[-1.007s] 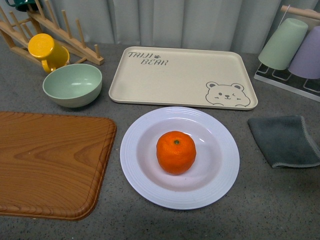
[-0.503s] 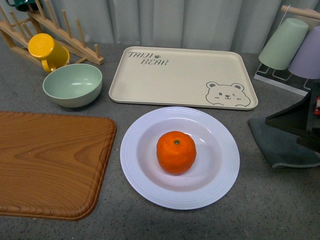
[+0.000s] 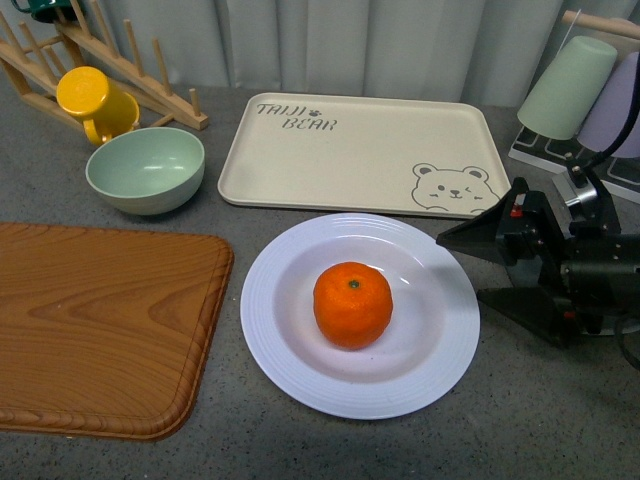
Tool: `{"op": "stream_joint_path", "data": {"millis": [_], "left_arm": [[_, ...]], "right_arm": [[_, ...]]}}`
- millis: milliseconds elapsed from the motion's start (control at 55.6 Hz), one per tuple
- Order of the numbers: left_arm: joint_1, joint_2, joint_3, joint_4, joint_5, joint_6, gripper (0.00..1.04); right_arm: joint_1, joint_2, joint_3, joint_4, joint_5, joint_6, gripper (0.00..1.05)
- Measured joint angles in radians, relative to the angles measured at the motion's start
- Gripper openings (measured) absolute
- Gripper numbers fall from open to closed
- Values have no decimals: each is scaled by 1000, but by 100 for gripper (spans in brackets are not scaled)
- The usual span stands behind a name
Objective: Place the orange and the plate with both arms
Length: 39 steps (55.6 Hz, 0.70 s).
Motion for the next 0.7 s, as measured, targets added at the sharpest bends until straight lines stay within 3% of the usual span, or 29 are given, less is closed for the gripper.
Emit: {"op": "stream_joint_path", "data": {"millis": [467,629,701], "left_arm": [[0,0,0,0,0,0,98],[0,0,0,0,0,0,98],[0,0,0,0,0,0,98]], "right_arm": [[66,83,70,3,38,94,95],[68,88,70,3,45,97,68],[67,91,70,3,49,97,50]]}}
